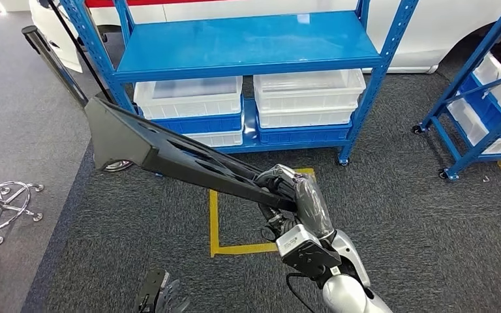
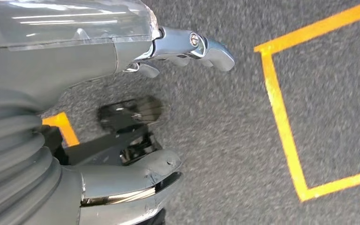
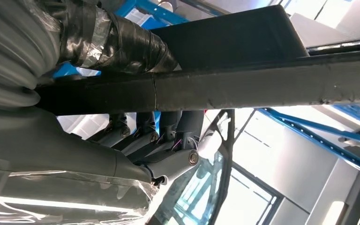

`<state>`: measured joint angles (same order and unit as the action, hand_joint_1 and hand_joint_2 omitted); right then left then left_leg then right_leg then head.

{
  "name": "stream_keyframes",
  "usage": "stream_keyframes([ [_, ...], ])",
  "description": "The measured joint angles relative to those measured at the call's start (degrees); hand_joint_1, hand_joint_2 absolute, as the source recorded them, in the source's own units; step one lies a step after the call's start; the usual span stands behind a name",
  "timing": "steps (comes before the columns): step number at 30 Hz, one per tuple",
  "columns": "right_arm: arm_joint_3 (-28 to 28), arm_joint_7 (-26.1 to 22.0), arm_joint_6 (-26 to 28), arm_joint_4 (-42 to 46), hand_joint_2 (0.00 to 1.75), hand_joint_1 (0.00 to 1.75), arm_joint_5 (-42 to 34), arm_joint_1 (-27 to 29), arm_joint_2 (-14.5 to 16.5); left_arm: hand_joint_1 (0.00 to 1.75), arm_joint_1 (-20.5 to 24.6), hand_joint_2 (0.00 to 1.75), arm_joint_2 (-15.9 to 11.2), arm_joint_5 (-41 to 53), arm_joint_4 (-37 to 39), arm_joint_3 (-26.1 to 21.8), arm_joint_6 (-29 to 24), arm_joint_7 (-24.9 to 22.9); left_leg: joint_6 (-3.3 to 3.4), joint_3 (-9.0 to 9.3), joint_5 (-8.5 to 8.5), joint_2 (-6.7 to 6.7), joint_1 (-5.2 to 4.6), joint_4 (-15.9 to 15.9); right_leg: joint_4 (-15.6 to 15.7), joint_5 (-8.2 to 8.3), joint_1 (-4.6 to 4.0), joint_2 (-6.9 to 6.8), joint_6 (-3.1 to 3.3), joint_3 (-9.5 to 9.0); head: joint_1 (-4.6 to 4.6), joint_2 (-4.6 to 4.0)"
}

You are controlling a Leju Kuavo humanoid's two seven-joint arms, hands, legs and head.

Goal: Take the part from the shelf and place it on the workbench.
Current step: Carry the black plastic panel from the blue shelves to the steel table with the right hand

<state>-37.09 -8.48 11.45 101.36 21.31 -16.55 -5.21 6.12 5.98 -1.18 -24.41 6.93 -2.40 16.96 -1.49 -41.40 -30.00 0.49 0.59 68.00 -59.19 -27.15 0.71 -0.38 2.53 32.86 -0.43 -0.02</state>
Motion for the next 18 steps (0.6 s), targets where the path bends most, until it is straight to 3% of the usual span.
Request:
stream_keyframes([
  [1, -0.02, 0.02, 0.01, -0.11, 1.75, 1.75, 0.06, 0.00, -0.01, 0.00, 0.09, 1.75, -0.02, -0.06, 0.00, 0.13, 0.00, 0.00, -0.18, -0.55, -1.80, 0.00, 0.07, 3.47, -0.06, 0.71, -0.04, 0.00, 0.00, 0.95, 0.00, 0.00],
  [2, -0.03, 0.03, 0.01, -0.25, 1.75, 1.75, 0.12, 0.01, -0.01, 0.00, 0.17, 1.75, -0.03, -0.10, 0.00, 0.29, 0.00, 0.00, -0.26, -0.49, -2.19, 0.00, 0.09, 5.87, -0.15, 1.42, -0.07, 0.00, -0.03, 1.93, 0.00, 0.00],
  [3, -0.05, 0.05, 0.01, -0.38, 1.75, 1.75, 0.17, 0.01, 0.00, 0.00, 0.23, 1.75, -0.03, -0.14, 0.00, 0.45, 0.01, 0.00, -0.21, 0.44, -1.25, -0.01, 0.09, 6.49, -0.25, 2.10, -0.09, 0.00, -0.10, 2.89, -0.01, 0.00],
  [5, -0.07, 0.09, 0.01, -0.55, 1.75, 1.75, 0.31, -0.02, 0.01, 0.00, 0.43, 1.75, -0.04, -0.25, 0.00, 0.72, 0.04, 0.00, 0.26, 5.15, 1.61, -0.12, 0.04, 2.14, -0.45, 3.37, -0.13, 0.03, -0.32, 4.54, -0.01, 0.00],
  [7, -0.08, 0.16, 0.01, -0.60, 1.75, 1.75, 0.45, -0.11, 0.07, 0.00, 0.83, 1.75, -0.13, -0.48, 0.00, 0.84, 0.11, 0.04, 1.03, 11.33, 1.35, -0.32, -0.22, -6.28, -0.47, 4.50, -0.21, 0.02, -0.77, 5.47, 0.01, 0.00],
  [8, -0.09, 0.19, 0.00, -0.61, 1.75, 1.75, 0.55, -0.19, 0.10, 0.00, 1.00, 1.75, -0.17, -0.62, 0.00, 0.88, 0.15, 0.08, 1.37, 13.22, 0.70, -0.42, -0.41, -9.36, -0.34, 5.07, -0.18, -0.05, -1.08, 5.63, 0.01, 0.00],
  [9, -0.13, 0.21, -0.01, -0.62, 1.75, 1.75, 0.69, -0.29, 0.15, 0.00, 1.11, 1.75, -0.21, -0.76, 0.00, 0.90, 0.17, 0.11, 1.67, 14.01, 0.24, -0.45, -0.63, -11.09, -0.08, 5.69, -0.10, -0.12, -1.47, 5.70, -0.01, 0.00],
  [11, -0.19, 0.29, -0.02, -0.67, 1.75, 1.75, 1.07, -0.40, 0.15, 0.00, 1.14, 1.75, -0.20, -1.04, 0.02, 1.02, 0.21, 0.15, 2.33, 13.60, 1.41, -0.28, -0.71, -12.02, 0.46, 6.55, 0.03, -0.14, -2.23, 5.78, -0.01, 0.00],
  [12, -0.21, 0.33, -0.02, -0.70, 1.75, 1.75, 1.21, -0.44, 0.14, 0.00, 1.17, 1.75, -0.18, -1.18, 0.03, 1.11, 0.22, 0.15, 2.77, 13.23, 2.21, -0.14, -0.60, -12.41, 0.09, 5.75, 0.03, -0.05, -2.53, 6.13, 0.01, 0.00],
  [13, -0.22, 0.36, -0.02, -0.73, 1.75, 1.75, 1.29, -0.45, 0.13, 0.00, 1.20, 1.75, -0.16, -1.27, 0.04, 1.20, 0.24, 0.16, 3.20, 12.70, 3.11, 0.01, -0.44, -12.77, -1.25, 3.83, 0.01, 0.05, -2.74, 6.69, 0.02, 0.00],
  [15, -0.28, 0.38, -0.02, -0.82, 1.75, 1.75, 1.33, -0.46, 0.11, 0.00, 1.22, 1.75, -0.13, -1.36, 0.05, 1.37, 0.26, 0.18, 3.73, 11.09, 4.63, 0.15, -0.37, -12.88, -7.23, -2.10, 0.08, 0.20, -2.99, 8.33, 0.02, 0.00],
  [16, -0.32, 0.39, -0.02, -0.90, 1.75, 1.75, 1.34, -0.44, 0.10, 0.00, 1.18, 1.75, -0.13, -1.36, 0.06, 1.42, 0.27, 0.19, 3.77, 10.11, 5.30, 0.20, -0.40, -12.73, -10.86, -4.22, 0.11, 0.22, -3.12, 8.98, 0.02, 0.00],
  [17, -0.34, 0.39, -0.02, -1.00, 1.75, 1.75, 1.34, -0.42, 0.09, 0.00, 1.14, 1.75, -0.12, -1.37, 0.08, 1.49, 0.28, 0.19, 3.70, 9.07, 5.92, 0.24, -0.43, -12.49, -13.69, -4.97, 0.13, 0.22, -3.24, 9.17, 0.02, 0.00],
  [18, -0.36, 0.40, -0.02, -1.10, 1.75, 1.75, 1.36, -0.42, 0.08, 0.00, 1.12, 1.75, -0.12, -1.40, 0.10, 1.57, 0.28, 0.19, 3.61, 8.00, 6.49, 0.27, -0.44, -12.15, -15.01, -4.39, 0.16, 0.21, -3.33, 8.64, 0.02, 0.00],
])
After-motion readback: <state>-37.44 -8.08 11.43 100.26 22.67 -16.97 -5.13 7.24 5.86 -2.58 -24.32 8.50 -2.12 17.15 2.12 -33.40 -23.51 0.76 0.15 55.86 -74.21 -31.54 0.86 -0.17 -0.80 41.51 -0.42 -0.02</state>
